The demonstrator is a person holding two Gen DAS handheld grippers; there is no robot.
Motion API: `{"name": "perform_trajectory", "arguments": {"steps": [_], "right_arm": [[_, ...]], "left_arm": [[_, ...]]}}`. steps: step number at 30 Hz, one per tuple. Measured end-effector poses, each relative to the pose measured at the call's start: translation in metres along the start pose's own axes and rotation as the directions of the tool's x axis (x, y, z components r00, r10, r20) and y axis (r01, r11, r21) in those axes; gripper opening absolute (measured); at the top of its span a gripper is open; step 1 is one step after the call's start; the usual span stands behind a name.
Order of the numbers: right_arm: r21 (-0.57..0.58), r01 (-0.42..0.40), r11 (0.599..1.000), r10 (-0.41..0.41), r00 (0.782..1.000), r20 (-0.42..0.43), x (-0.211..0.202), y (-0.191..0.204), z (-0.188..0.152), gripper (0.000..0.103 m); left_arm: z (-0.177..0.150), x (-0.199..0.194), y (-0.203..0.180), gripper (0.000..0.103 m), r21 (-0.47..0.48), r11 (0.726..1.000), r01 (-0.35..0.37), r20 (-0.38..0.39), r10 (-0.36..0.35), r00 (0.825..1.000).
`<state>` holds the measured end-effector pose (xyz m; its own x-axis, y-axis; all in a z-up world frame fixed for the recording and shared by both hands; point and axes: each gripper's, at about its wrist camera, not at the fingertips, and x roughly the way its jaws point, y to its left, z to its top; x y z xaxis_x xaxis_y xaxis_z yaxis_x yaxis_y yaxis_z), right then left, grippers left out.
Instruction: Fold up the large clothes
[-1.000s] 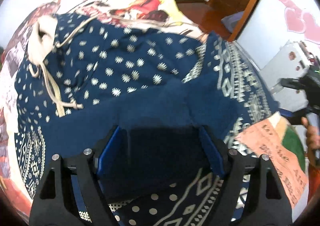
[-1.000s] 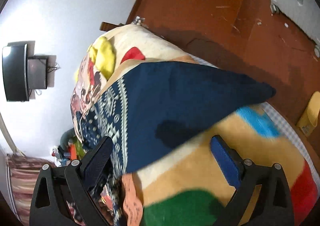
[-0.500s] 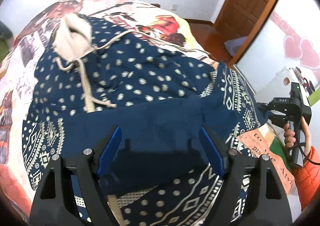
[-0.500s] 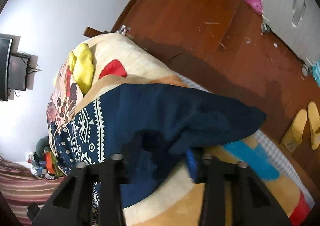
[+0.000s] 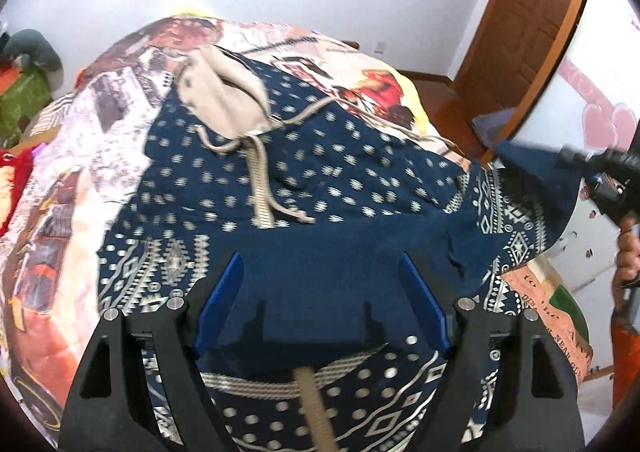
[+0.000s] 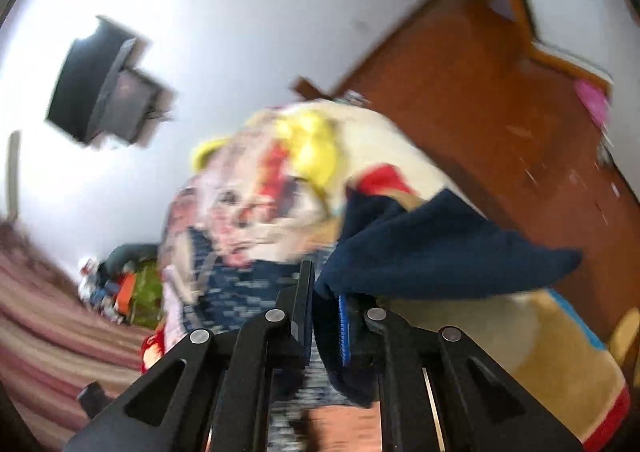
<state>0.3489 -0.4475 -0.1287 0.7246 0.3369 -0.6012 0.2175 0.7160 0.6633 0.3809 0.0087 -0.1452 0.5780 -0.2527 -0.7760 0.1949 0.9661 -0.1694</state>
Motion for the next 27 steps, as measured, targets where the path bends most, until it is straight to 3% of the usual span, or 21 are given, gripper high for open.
{"name": "perform_trajectory", "arguments": {"steps": [5, 8, 12, 15, 18, 20, 22, 27], "right_arm": [[-0.21, -0.12, 0.97, 0.124, 0.992, 0.005, -0.005, 0.095, -0.018, 0.007], [-0.303, -0.179, 0.936, 0.165, 0.984, -0.071, 0.011, 0.143, -0.045, 0.007], [-0.383, -0.195, 0.903, 0.124, 0.971, -0.202, 0.054, 0.183, -0.093, 0.007], [-0.391, -0.154, 0.907, 0.032, 0.953, -0.302, 0.092, 0.188, -0.128, 0.007], [-0.367, -0.091, 0.926, -0.087, 0.893, -0.441, 0.133, 0.174, -0.154, 0.007], [-0.358, -0.03, 0.933, -0.182, 0.82, -0.543, 0.156, 0.157, -0.169, 0.007], [-0.341, 0.011, 0.94, -0.228, 0.764, -0.604, 0.166, 0.134, -0.182, 0.007], [-0.293, -0.037, 0.955, -0.168, 0.748, -0.642, 0.153, 0.116, -0.176, 0.007]], "left_arm": [[-0.007, -0.019, 0.023, 0.079, -0.026, 1.0, -0.014, 0.037, 0.015, 0.999], [-0.013, -0.027, 0.038, 0.079, -0.048, 0.999, -0.02, 0.048, 0.023, 0.999], [-0.025, -0.035, 0.06, 0.079, -0.076, 0.996, -0.039, 0.051, 0.043, 0.998], [-0.034, -0.038, 0.076, 0.079, -0.103, 0.994, -0.038, 0.039, 0.042, 0.998], [-0.04, -0.032, 0.088, 0.079, -0.134, 0.991, -0.024, 0.011, 0.026, 1.0], [-0.04, -0.023, 0.091, 0.079, -0.155, 0.988, -0.011, -0.018, 0.008, 1.0], [-0.036, -0.012, 0.086, 0.079, -0.167, 0.986, 0.016, -0.041, -0.023, 0.999], [-0.022, 0.02, 0.055, 0.079, -0.144, 0.986, 0.079, -0.092, -0.093, 0.991]]}}
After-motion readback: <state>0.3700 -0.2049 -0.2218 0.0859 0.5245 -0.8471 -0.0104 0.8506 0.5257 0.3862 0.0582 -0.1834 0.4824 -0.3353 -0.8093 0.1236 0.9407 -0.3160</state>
